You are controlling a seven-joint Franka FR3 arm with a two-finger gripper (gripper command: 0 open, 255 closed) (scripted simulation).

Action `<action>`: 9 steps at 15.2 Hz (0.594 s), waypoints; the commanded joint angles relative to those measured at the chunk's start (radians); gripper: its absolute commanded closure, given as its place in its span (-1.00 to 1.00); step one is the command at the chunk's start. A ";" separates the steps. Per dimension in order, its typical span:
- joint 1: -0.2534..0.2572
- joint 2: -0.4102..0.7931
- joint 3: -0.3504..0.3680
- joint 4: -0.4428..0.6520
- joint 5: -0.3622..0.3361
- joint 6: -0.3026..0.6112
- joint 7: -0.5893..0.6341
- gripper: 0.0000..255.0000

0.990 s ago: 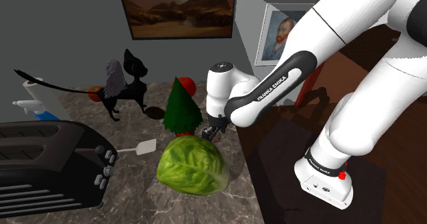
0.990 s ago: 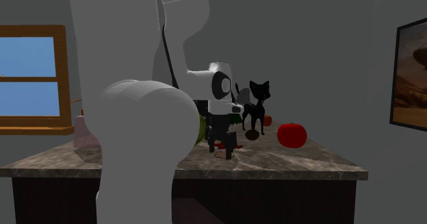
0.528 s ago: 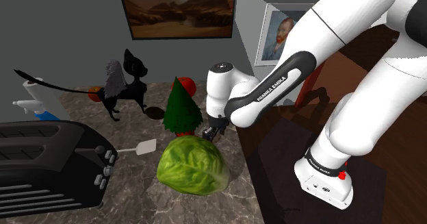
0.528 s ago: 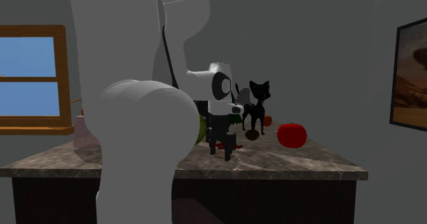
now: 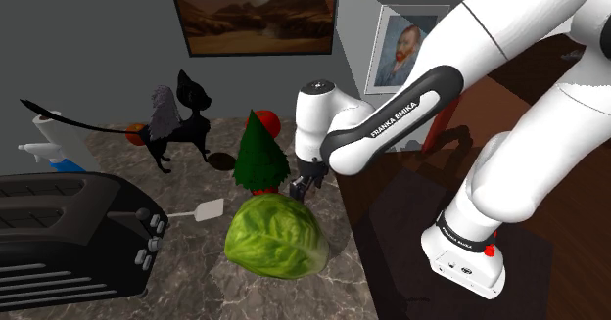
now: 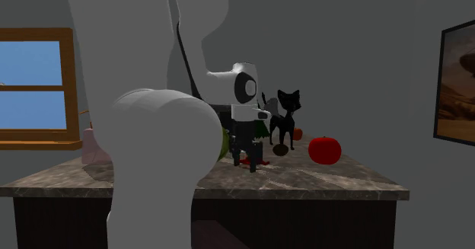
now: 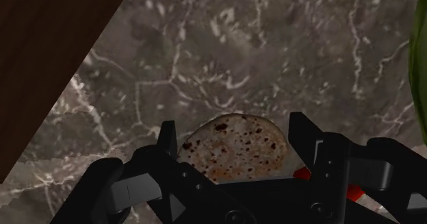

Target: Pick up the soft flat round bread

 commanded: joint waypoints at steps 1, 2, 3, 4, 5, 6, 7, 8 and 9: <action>0.004 -0.026 -0.005 0.008 0.013 -0.033 -0.010 1.00; 0.005 -0.039 -0.007 0.012 0.019 -0.049 -0.015 1.00; 0.007 -0.051 -0.009 0.017 0.024 -0.066 -0.019 1.00; 0.009 -0.063 -0.012 0.022 0.028 -0.082 -0.022 1.00; 0.011 -0.075 -0.014 0.027 0.032 -0.098 -0.026 1.00; 0.012 -0.087 -0.017 0.032 0.036 -0.115 -0.029 1.00; 0.013 -0.098 -0.020 0.037 0.040 -0.131 -0.032 1.00; 0.015 -0.109 -0.022 0.043 0.043 -0.147 -0.034 1.00; 0.016 -0.119 -0.025 0.049 0.046 -0.163 -0.037 1.00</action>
